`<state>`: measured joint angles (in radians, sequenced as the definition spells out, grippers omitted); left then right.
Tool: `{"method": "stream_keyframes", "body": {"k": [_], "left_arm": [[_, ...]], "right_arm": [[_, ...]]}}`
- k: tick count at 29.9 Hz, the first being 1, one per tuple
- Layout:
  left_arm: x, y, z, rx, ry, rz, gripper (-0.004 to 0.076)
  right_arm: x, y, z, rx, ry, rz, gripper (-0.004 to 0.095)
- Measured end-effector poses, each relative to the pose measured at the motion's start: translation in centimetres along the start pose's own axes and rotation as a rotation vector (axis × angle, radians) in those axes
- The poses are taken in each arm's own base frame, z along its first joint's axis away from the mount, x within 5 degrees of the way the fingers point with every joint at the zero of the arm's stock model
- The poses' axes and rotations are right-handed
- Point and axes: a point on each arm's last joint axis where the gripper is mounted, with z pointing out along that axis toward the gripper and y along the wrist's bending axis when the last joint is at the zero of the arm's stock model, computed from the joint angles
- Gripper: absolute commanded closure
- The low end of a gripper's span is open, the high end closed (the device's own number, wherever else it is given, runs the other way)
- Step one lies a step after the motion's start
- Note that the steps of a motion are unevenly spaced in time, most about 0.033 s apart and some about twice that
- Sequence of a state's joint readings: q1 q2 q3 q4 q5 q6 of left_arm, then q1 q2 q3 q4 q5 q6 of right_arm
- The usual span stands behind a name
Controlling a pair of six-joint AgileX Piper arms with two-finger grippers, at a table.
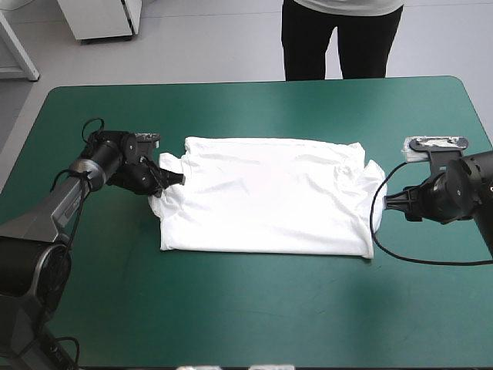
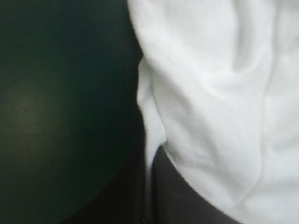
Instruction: Fold the cloth
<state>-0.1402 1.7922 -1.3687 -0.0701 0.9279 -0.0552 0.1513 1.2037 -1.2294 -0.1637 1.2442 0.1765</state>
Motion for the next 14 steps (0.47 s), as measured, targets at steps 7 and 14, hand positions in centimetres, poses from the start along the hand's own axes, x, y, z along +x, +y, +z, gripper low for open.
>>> {"method": "stream_keyframes", "body": {"k": [7,14], "left_arm": [[-1.1,-4.2,-3.3,0.072,-0.129,0.086,0.0734],[0.3,-10.9,-2.7,0.145,-0.146,0.246,0.0734]], "right_arm": [[0.0,0.0,0.0,0.001,0.0,0.0,0.0368],[0.0,0.0,0.0,0.002,0.0,-0.001,0.0368]]}}
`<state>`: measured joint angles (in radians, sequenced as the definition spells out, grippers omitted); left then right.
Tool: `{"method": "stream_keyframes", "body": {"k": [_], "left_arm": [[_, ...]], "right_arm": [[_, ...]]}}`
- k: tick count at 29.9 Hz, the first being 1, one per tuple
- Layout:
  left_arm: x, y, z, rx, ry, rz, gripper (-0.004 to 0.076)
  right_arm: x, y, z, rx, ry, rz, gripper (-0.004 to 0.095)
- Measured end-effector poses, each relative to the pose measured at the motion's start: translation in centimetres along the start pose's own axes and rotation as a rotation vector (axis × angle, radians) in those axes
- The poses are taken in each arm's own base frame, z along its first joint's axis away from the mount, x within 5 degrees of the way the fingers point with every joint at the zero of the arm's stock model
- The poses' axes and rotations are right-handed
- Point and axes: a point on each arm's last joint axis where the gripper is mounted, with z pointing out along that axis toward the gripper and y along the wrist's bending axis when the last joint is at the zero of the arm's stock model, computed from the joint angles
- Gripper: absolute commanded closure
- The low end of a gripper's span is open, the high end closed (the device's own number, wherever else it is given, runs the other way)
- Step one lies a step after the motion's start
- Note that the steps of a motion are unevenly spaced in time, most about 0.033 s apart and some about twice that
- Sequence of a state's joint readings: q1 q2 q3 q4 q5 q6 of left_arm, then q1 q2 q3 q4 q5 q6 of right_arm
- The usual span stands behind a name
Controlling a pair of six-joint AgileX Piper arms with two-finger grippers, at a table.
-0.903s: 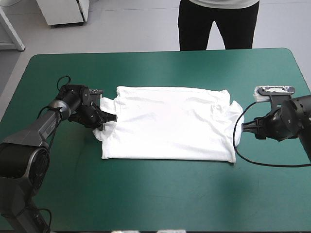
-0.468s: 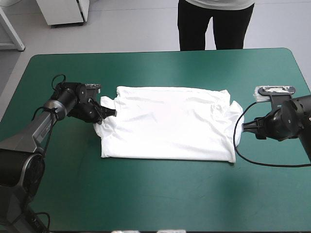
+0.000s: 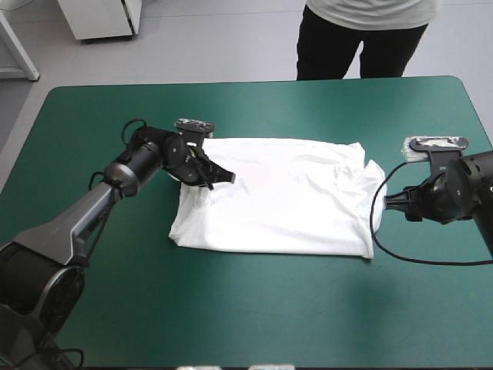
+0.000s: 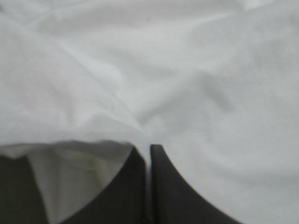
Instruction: Fold the cloth
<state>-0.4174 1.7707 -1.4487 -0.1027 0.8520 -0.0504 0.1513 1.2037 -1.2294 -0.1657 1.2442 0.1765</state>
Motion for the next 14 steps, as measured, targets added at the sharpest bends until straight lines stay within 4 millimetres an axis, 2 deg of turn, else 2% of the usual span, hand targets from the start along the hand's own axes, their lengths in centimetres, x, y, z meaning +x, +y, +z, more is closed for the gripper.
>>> {"method": "stream_keyframes", "body": {"k": [4,8,12,14], "left_arm": [[0.6,-2.0,2.8,0.021,0.061,0.042,0.0734],[1.4,-2.1,6.2,0.021,0.14,0.036,0.0734],[1.2,-2.3,6.8,0.034,0.14,0.054,0.0731],[1.2,-2.3,6.8,0.036,0.139,0.067,0.07]], "right_arm": [[0.0,0.0,0.0,0.0,0.0,0.0,0.0368],[0.0,0.0,0.0,0.0,0.0,0.001,0.0368],[0.0,0.0,0.0,0.0,0.0,0.002,0.0368],[0.0,0.0,0.0,0.0,0.0,0.003,0.0368]]}}
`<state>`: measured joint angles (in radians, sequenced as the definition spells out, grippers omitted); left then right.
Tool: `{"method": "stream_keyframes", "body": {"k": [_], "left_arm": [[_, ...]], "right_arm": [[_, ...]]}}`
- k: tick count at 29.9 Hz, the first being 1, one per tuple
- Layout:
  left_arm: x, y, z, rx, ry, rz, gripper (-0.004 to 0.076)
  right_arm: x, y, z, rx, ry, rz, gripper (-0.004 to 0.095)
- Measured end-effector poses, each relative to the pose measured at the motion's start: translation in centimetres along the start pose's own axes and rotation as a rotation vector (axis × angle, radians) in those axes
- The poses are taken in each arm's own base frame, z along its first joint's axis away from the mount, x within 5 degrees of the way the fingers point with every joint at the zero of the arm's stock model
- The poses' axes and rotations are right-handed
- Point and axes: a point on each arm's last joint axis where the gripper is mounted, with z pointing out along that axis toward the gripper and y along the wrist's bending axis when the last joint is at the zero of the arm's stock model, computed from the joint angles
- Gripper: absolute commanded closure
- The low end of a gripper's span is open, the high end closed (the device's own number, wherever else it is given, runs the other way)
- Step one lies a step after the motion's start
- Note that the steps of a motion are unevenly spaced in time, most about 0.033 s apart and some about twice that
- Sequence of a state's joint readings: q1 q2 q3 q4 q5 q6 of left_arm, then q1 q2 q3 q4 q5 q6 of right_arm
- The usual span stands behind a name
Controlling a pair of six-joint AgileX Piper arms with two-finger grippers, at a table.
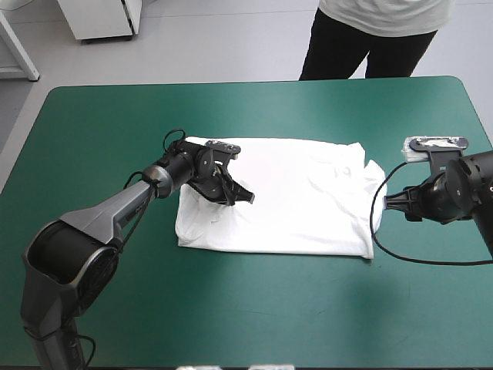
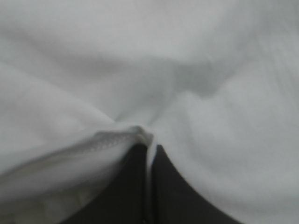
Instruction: Fold the cloth
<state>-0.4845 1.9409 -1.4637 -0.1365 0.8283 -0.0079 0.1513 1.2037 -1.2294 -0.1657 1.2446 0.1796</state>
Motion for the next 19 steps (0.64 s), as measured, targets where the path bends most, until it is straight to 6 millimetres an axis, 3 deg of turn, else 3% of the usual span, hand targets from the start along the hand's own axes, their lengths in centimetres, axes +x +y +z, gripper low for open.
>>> {"method": "stream_keyframes", "body": {"k": [9,14,19], "left_arm": [[-1.6,-0.8,-1.3,0.037,0.017,0.068,0.0227],[-3.2,-1.2,-3.8,0.046,-0.017,0.089,0.0217],[-3.4,-1.2,-6.5,0.012,-0.054,0.117,0.0227]], "right_arm": [[0.0,0.1,0.0,-0.01,0.002,0.003,0.0372],[0.0,0.1,0.0,-0.01,0.002,0.003,0.0372],[0.0,0.1,0.0,-0.01,0.002,0.004,0.0374]]}}
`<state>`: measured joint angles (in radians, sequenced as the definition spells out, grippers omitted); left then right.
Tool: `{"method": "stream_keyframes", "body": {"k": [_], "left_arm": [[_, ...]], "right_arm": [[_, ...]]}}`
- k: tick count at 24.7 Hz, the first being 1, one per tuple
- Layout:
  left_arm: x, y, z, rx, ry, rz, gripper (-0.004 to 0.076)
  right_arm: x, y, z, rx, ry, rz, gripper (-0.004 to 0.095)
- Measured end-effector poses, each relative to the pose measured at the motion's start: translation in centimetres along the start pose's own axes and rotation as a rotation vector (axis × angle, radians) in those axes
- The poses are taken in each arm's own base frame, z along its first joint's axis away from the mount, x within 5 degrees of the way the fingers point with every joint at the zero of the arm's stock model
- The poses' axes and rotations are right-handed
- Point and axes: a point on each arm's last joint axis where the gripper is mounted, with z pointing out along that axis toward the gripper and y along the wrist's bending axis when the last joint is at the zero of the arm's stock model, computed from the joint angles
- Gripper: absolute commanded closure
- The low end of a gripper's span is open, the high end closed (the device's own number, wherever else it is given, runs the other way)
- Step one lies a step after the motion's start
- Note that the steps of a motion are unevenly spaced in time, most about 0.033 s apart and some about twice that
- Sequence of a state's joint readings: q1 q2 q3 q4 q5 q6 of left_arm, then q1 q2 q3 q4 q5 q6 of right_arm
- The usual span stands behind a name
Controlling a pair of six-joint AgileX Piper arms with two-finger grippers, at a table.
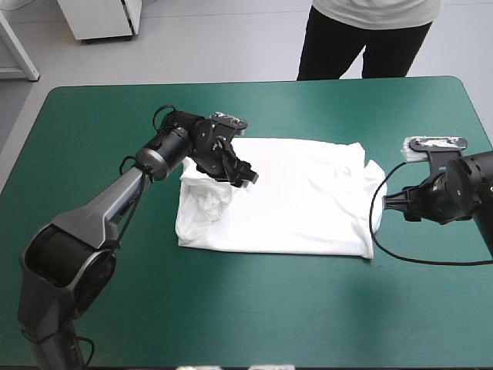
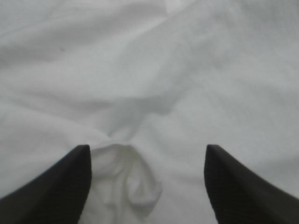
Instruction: Fold the cloth
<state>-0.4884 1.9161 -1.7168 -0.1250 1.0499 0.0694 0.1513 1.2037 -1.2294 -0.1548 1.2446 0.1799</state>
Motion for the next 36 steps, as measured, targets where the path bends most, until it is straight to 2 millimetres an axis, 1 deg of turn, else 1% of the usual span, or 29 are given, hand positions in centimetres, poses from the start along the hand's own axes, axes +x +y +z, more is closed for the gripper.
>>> {"method": "stream_keyframes", "body": {"k": [3,5,6,7,8,9,10,11,12,13,14,16,18,19,21,25,30,33,35,36], "left_arm": [[0.5,0.8,-2.4,-0.069,0.006,-0.003,0.0231],[1.0,2.1,-3.9,-0.114,0.023,-0.04,0.0231],[1.6,4.1,-5.4,-0.15,0.027,-0.093,0.0231],[2.0,5.0,-5.9,-0.166,0.024,-0.124,0.0231],[3.3,6.9,-7.3,-0.197,0.018,-0.183,0.0231],[4.1,7.7,-7.7,-0.208,0.024,-0.209,0.0231],[5.9,8.6,-8.9,-0.227,0.024,-0.247,0.0231],[6.6,8.7,-9.6,-0.233,0.016,-0.259,0.0231],[8.2,8.8,-10.5,-0.241,0.011,-0.278,0.0231],[9.2,8.6,-10.9,-0.245,0.014,-0.283,0.0231],[9.8,8.4,-11.4,-0.247,0.009,-0.282,0.0231],[10.4,8.1,-11.7,-0.247,0.011,-0.282,0.0231],[10.5,8.1,-11.8,-0.247,0.01,-0.282,0.0231],[10.5,8.1,-11.7,-0.247,0.011,-0.282,0.0231],[10.5,8.1,-11.7,-0.247,0.011,-0.282,0.0231],[10.5,8.1,-11.7,-0.247,0.012,-0.282,0.0231],[10.5,8.1,-11.7,-0.247,0.011,-0.282,0.0231],[10.5,8.1,-11.7,-0.247,0.01,-0.282,0.0231],[10.5,8.1,-11.7,-0.247,0.008,-0.282,0.0231],[10.5,8.1,-11.7,-0.247,0.008,-0.282,0.0231]], "right_arm": [[0.0,0.0,0.1,0.0,0.001,0.004,0.0374],[-0.3,0.0,0.5,-0.003,0.004,0.021,0.037],[-0.9,-0.2,1.5,-0.017,0.026,0.059,0.0366],[-1.2,-0.2,2.2,-0.026,0.04,0.076,0.0365],[-2.2,-0.6,3.5,-0.051,0.063,0.101,0.0365],[-2.7,-0.7,4.0,-0.061,0.066,0.108,0.0365],[-4.0,-0.9,5.2,-0.078,0.056,0.114,0.0366],[-4.6,-1.0,5.6,-0.08,0.048,0.113,0.0366],[-6.0,-0.9,6.7,-0.087,0.032,0.11,0.0366],[-7.0,-0.8,7.4,-0.088,0.027,0.104,0.0366],[-7.9,-0.7,8.6,-0.094,0.037,0.1,0.0366],[-9.3,-0.4,10.9,-0.098,0.05,0.098,0.0366],[-10.2,-0.1,13.7,-0.096,0.081,0.095,0.0367],[-10.4,0.0,15.0,-0.096,0.099,0.095,0.0368],[-10.6,0.2,16.9,-0.099,0.127,0.097,0.0368],[-10.6,0.6,20.0,-0.111,0.161,0.108,0.0368],[-10.4,0.9,22.0,-0.118,0.176,0.115,0.0368],[-10.5,0.9,22.5,-0.116,0.182,0.115,0.037],[-10.6,0.9,22.7,-0.113,0.191,0.112,0.0418],[-10.6,0.9,22.8,-0.113,0.196,0.111,0.0466]]}}
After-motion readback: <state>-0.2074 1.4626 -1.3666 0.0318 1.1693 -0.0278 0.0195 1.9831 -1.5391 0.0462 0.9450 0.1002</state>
